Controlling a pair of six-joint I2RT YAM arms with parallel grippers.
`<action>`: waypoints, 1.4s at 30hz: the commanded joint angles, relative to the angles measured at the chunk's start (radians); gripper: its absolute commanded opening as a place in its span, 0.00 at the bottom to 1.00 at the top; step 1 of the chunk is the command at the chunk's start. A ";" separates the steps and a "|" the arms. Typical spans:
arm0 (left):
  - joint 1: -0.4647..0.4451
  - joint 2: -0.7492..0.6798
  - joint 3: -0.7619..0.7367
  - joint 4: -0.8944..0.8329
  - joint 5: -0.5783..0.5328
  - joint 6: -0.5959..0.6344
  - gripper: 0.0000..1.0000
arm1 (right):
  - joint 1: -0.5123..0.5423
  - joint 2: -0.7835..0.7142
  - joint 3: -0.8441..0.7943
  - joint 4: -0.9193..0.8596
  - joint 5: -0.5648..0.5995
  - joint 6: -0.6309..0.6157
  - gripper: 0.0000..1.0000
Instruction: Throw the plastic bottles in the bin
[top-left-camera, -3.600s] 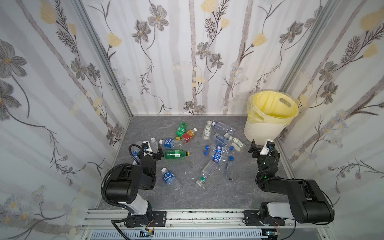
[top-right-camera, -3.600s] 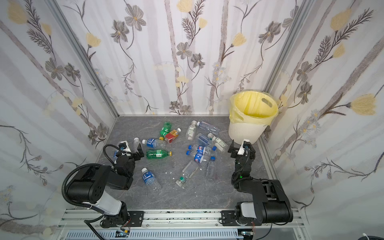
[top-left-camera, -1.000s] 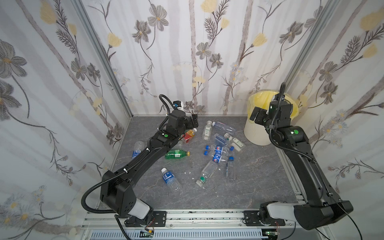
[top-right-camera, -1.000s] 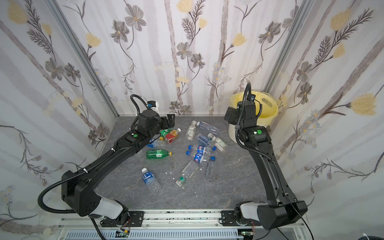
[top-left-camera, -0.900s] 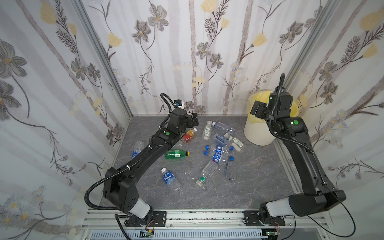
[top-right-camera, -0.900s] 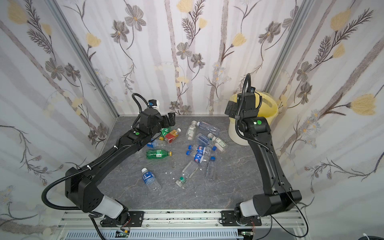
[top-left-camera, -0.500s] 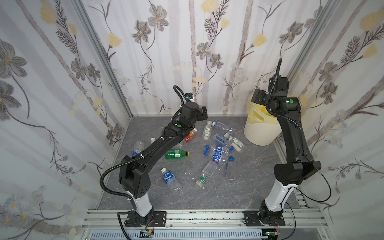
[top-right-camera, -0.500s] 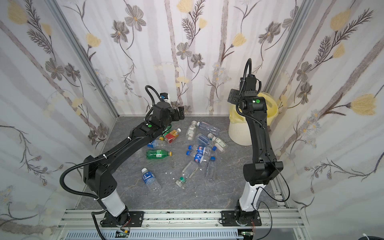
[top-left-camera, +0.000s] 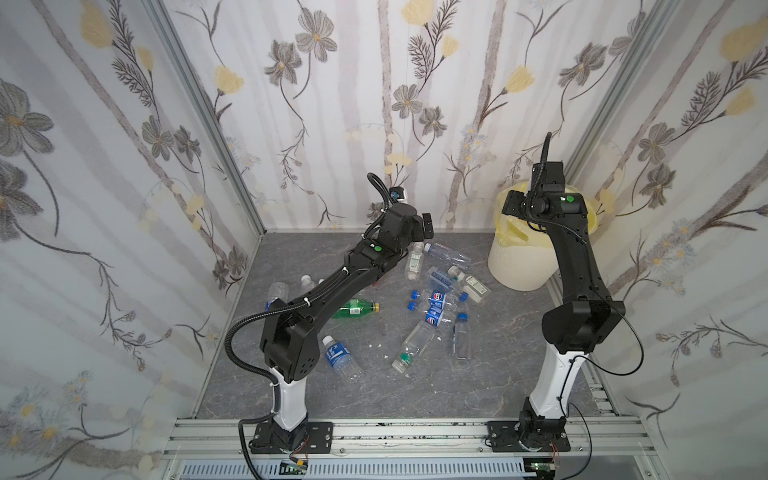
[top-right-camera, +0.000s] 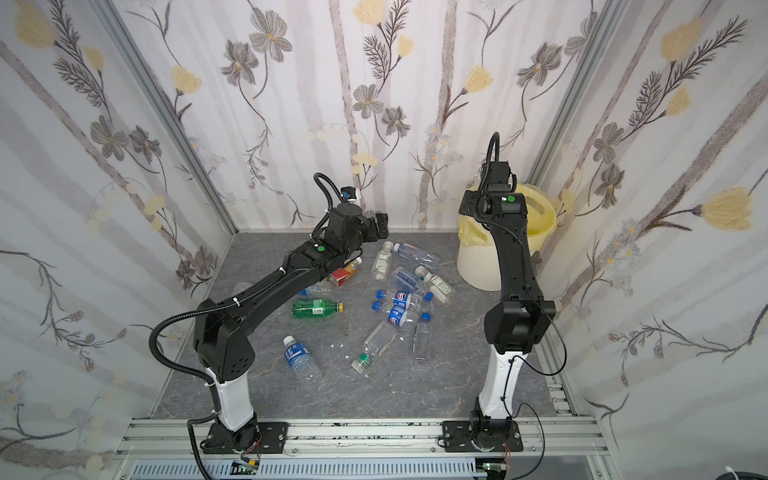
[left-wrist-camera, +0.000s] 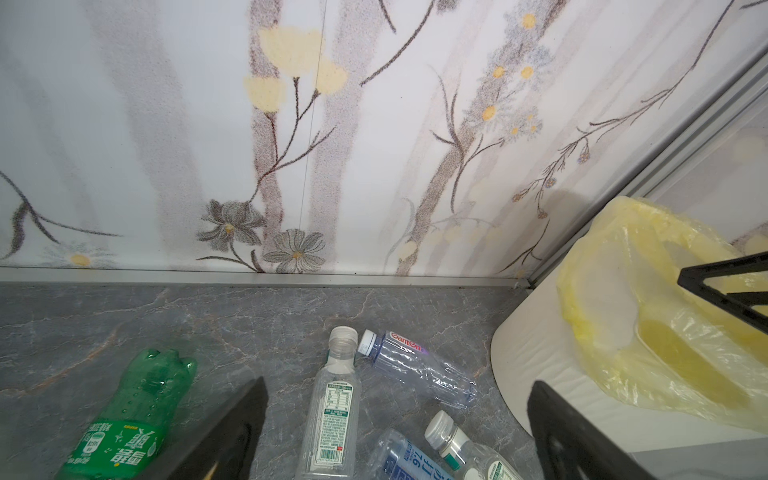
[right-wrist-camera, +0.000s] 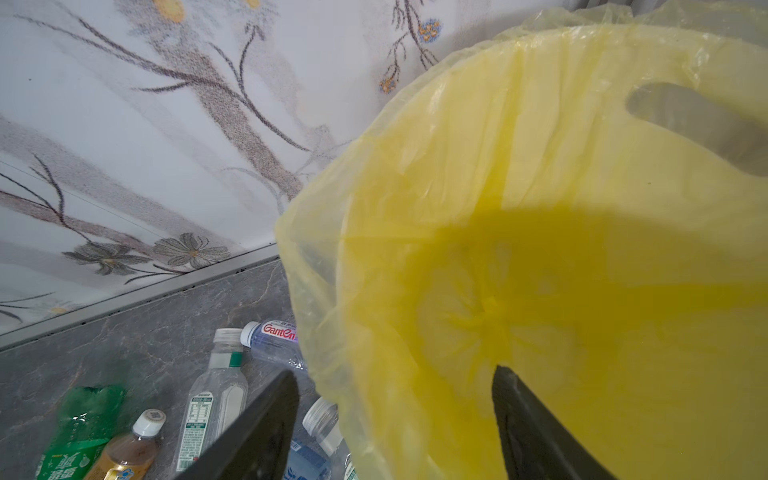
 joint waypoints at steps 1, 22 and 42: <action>0.001 -0.005 -0.014 0.007 -0.003 -0.021 1.00 | 0.001 0.019 0.011 0.017 0.030 -0.024 0.68; 0.002 -0.102 -0.149 0.007 -0.033 0.000 1.00 | 0.063 0.091 0.007 0.020 -0.071 -0.023 0.19; 0.046 -0.175 -0.230 0.007 0.002 -0.155 1.00 | 0.176 0.100 0.011 0.087 -0.236 0.043 0.00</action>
